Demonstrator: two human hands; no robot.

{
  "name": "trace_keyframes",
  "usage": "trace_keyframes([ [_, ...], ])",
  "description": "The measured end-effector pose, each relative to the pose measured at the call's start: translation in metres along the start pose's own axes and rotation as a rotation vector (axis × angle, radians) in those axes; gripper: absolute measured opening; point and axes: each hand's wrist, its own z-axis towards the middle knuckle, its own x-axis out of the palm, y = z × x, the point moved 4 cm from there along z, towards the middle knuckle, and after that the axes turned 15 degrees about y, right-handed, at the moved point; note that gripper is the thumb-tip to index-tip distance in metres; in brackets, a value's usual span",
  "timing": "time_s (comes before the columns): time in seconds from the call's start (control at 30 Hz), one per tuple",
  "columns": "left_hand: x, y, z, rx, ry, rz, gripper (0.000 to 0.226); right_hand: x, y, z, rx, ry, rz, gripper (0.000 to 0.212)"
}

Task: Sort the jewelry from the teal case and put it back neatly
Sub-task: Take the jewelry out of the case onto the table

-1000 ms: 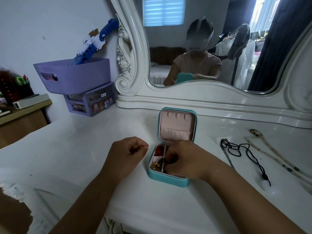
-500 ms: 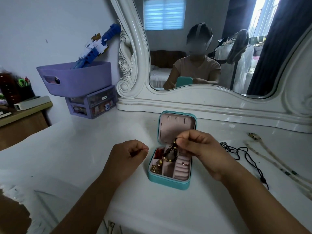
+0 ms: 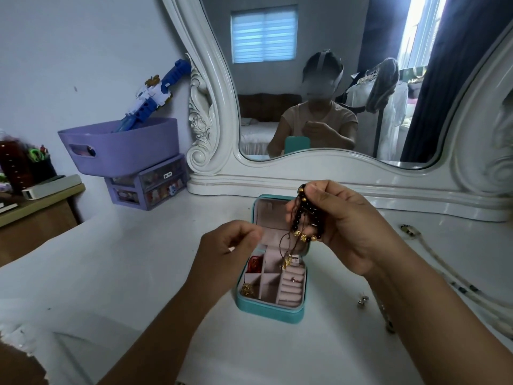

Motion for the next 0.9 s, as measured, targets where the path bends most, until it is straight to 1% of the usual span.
trace_keyframes([
  [0.03, 0.004, -0.010, 0.001, 0.035, 0.030, -0.130, 0.014, -0.002, 0.002, -0.001, -0.009, -0.009, 0.010, 0.014],
  [0.1, 0.017, -0.029, 0.004, 0.083, 0.170, -0.343, 0.021, -0.006, 0.006, -0.003, -0.023, -0.024, 0.019, 0.013],
  [0.13, 0.025, -0.035, 0.005, 0.080, 0.251, -0.406, 0.023, -0.008, 0.008, -0.005, -0.030, -0.029, 0.017, 0.011],
  [0.2, 0.044, -0.045, 0.008, 0.031, 0.392, -0.510, 0.037, -0.014, 0.013, -0.009, -0.042, -0.037, 0.006, 0.009],
  [0.23, 0.053, -0.048, 0.009, 0.010, 0.437, -0.542, 0.044, -0.017, 0.015, -0.012, -0.046, -0.040, 0.005, 0.009],
  [0.27, 0.060, -0.050, 0.011, -0.003, 0.461, -0.542, 0.044, -0.020, 0.017, -0.015, -0.051, -0.045, 0.005, 0.009],
  [0.3, 0.064, -0.053, 0.012, -0.015, 0.467, -0.521, 0.037, -0.024, 0.019, -0.018, -0.054, -0.048, 0.002, 0.009],
  [0.37, 0.068, -0.057, 0.014, -0.032, 0.439, -0.488, 0.013, -0.033, 0.023, -0.025, -0.056, -0.071, -0.015, 0.009],
  [0.4, 0.067, -0.058, 0.016, -0.039, 0.413, -0.488, 0.011, -0.038, 0.023, -0.029, -0.049, -0.097, -0.021, 0.010],
  [0.47, 0.066, -0.058, 0.022, -0.064, 0.359, -0.508, 0.018, -0.050, 0.024, -0.038, -0.026, -0.168, -0.038, 0.012],
  [0.53, 0.067, -0.060, 0.029, -0.071, 0.327, -0.512, 0.020, -0.060, 0.023, -0.047, -0.002, -0.223, -0.034, 0.013],
  [0.63, 0.072, -0.067, 0.037, -0.055, 0.286, -0.497, 0.021, -0.069, 0.019, -0.056, 0.022, -0.263, 0.039, 0.015],
  [0.8, 0.086, -0.087, 0.044, 0.009, 0.330, -0.464, 0.019, -0.079, 0.009, -0.066, 0.108, -0.238, 0.128, 0.013],
  [0.83, 0.090, -0.090, 0.046, 0.021, 0.338, -0.464, 0.019, -0.080, 0.008, -0.069, 0.135, -0.227, 0.143, 0.014],
  [0.9, 0.095, -0.094, 0.051, 0.026, 0.330, -0.488, 0.020, -0.083, 0.006, -0.075, 0.196, -0.228, 0.113, 0.024],
])
